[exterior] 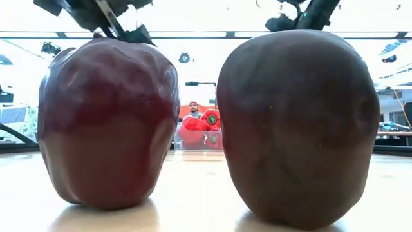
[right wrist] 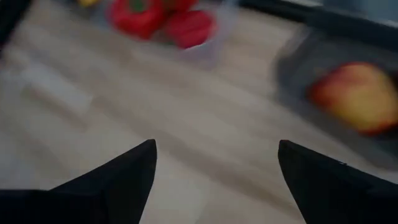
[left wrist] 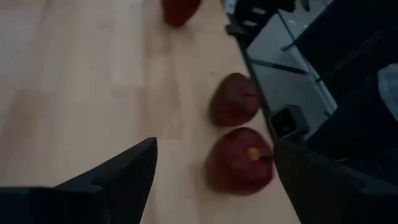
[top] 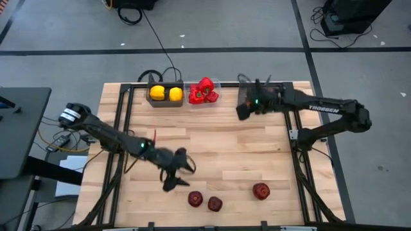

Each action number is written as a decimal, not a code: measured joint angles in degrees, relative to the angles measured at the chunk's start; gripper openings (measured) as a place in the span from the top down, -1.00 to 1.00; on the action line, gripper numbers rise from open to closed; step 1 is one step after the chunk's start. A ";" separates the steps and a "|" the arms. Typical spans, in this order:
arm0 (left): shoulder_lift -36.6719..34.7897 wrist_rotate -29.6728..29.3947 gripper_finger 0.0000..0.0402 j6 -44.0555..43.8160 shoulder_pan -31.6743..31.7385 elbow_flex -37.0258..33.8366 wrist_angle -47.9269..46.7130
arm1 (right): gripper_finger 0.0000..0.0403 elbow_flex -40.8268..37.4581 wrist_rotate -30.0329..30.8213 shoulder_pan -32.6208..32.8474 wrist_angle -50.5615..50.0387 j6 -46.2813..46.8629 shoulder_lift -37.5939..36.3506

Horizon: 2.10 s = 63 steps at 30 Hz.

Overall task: Sort produce into baskets
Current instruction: Put the left red apple into the right black bin

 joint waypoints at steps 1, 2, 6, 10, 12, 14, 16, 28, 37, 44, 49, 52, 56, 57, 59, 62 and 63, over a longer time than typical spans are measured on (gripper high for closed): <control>0.91 -1.66 -0.62 -0.12 -1.75 0.00 1.64 | -0.71 0.00 0.55 2.33 0.51 0.58 0.00; 1.94 -2.99 -0.62 0.33 -3.46 0.00 3.18 | -0.71 0.00 1.13 4.40 0.76 1.16 0.00; 7.30 -10.43 -0.62 4.35 -9.78 -0.02 10.83 | -0.71 0.00 3.73 11.41 1.04 3.13 0.00; 12.78 -17.95 -0.62 3.60 -13.40 -0.01 15.10 | -0.71 0.00 3.97 16.20 1.04 4.35 0.02; 14.93 -20.35 -0.62 1.14 -14.26 0.01 16.32 | -0.71 0.00 3.91 18.10 1.04 4.93 0.02; 16.94 -20.57 -0.62 -0.27 -14.85 0.92 16.17 | -0.71 0.00 3.89 19.62 1.00 5.77 0.02; 19.05 -20.35 -0.63 -0.40 -15.47 2.02 16.16 | -0.71 0.00 3.89 20.97 1.00 6.28 0.02; 29.07 -23.61 -0.85 1.57 -16.00 6.17 21.08 | -0.71 0.00 3.45 26.88 0.24 9.45 0.06; 31.00 -27.92 -0.71 3.25 -14.86 6.61 26.31 | -0.71 0.02 2.77 28.63 -0.92 11.36 0.43; 31.00 -35.57 -0.53 2.29 -13.68 6.60 26.68 | -0.71 0.02 1.02 32.25 2.24 14.55 0.76; 29.93 -44.11 -0.52 2.74 -11.26 6.71 33.95 | -0.71 0.02 0.38 36.16 10.98 18.30 2.24; 28.32 -46.20 -0.54 6.82 -9.37 6.82 38.95 | -0.71 0.02 -1.46 37.24 16.89 22.03 3.81; 25.40 -46.46 -0.55 11.33 -6.98 6.82 41.30 | -0.72 0.02 -4.41 37.32 22.50 23.16 5.95; 24.79 -46.45 -0.55 12.45 -6.47 6.82 41.69 | -0.72 0.02 -5.00 37.32 24.26 22.18 6.35; 23.64 -46.45 -0.55 14.71 -5.73 7.00 41.99 | -0.73 0.02 -6.39 37.24 27.45 19.57 7.28; 22.95 -45.95 -0.55 16.02 -4.88 8.16 42.07 | -0.75 0.01 -7.34 37.21 31.17 11.59 8.66; 22.94 -45.61 -0.55 15.93 -4.73 8.38 42.14 | -0.75 -0.04 -7.86 37.23 31.59 7.71 8.72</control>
